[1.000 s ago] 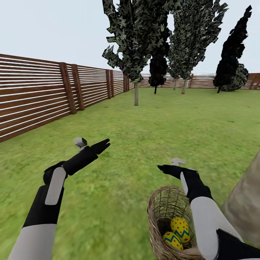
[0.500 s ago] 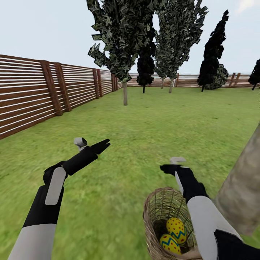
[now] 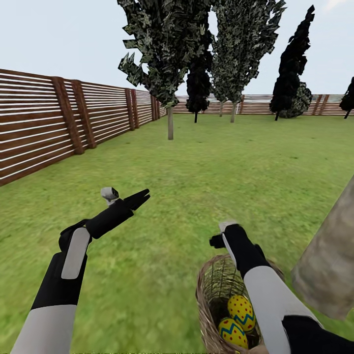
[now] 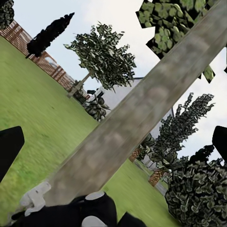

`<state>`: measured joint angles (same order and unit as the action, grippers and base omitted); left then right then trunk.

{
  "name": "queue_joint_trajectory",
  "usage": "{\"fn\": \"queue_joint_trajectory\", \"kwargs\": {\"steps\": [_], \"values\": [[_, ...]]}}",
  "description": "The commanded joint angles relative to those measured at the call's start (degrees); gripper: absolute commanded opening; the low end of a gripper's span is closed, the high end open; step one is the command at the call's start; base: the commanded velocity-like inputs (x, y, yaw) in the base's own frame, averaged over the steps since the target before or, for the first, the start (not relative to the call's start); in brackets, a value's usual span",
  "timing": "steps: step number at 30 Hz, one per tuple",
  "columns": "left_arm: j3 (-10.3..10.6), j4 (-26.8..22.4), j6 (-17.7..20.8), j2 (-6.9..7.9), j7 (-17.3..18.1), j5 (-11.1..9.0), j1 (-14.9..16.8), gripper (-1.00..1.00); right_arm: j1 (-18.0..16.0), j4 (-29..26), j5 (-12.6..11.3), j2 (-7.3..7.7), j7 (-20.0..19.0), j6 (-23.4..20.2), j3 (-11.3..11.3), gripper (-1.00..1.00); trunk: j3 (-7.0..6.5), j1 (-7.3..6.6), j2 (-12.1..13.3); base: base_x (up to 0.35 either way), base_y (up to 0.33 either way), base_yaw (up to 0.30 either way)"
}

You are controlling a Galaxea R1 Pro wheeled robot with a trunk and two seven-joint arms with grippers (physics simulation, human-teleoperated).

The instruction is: Take the three Easter eggs out of the wicker basket on the lawn in the garden, then place them on the lawn next to a single tree (choose any tree) so that all three eggs are next to the same tree and none are left in the basket.

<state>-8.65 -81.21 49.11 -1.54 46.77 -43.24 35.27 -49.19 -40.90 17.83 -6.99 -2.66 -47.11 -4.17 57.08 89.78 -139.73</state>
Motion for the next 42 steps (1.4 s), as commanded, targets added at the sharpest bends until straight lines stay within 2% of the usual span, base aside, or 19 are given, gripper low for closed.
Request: {"fn": "queue_joint_trajectory", "kwargs": {"steps": [1, 3, 8, 16, 20, 22, 25, 31, 42], "values": [[-0.1, 0.0, 0.29, -0.05, 0.16, 0.0, 0.03, 1.0, -0.03, -0.34, 0.43, -0.03, -0.3, -3.08, -0.02, 1.0, 0.15, -0.01, -0.03, 0.0, 0.0, 0.0], [-0.07, 0.0, 0.24, -0.05, 0.16, 0.0, 0.03, 1.0, -0.03, -3.16, 0.46, 0.09, -0.29, -8.69, 0.23, 1.0, 0.33, -0.01, -0.03, 0.0, 0.0, 0.0], [-0.05, 0.0, 0.2, -0.05, 0.16, 0.0, 0.03, 1.0, -0.03, -8.15, 0.21, 0.37, -0.27, -10.76, 0.29, 1.0, 0.79, -0.01, -0.03, 0.0, 0.0, 0.0], [0.0, 0.07, 0.2, -0.18, 0.06, 0.01, 0.03, 1.0, 0.51, -6.86, -0.12, 0.72, -0.94, -10.61, 0.22, 1.0, 1.08, -0.01, -0.03, 0.0, 0.0, 0.0], [-0.03, 0.02, 0.2, -0.15, 0.09, 0.0, 0.0, 1.0, 0.87, -5.39, -0.25, 1.81, -1.08, -10.34, 0.22, 1.0, 1.08, -0.01, -0.03, 0.0, 0.0, 0.0], [0.62, 0.48, 0.29, -0.8, 0.74, -0.62, -0.65, 1.0, 0.87, -4.74, -0.24, 2.29, -1.73, -9.69, -0.29, 1.0, 1.08, -0.01, -0.03, 0.0, 0.0, 0.0], [0.66, 0.39, 0.3, -1.13, 0.99, -1.05, -1.62, 1.0, 0.88, -4.42, -0.52, 1.97, -1.59, -8.9, 0.04, 1.0, 1.08, -0.01, -0.03, 0.0, 0.0, 0.0], [1.48, 0.35, 0.3, -1.43, 1.13, -2.74, -2.28, 1.0, 0.69, -6.35, -0.39, 1.83, -1.2, -10.22, 1.23, 1.0, 1.06, -0.01, -0.03, 0.0, 0.0, -0.013], [1.8, 0.33, 0.2, -1.45, 1.2, -2.99, -2.31, 1.0, 0.67, -7.62, -0.52, 1.93, -1.21, -10.46, 1.02, 1.0, 0.54, -0.01, -0.03, 0.0, 0.0, -0.225]]}}
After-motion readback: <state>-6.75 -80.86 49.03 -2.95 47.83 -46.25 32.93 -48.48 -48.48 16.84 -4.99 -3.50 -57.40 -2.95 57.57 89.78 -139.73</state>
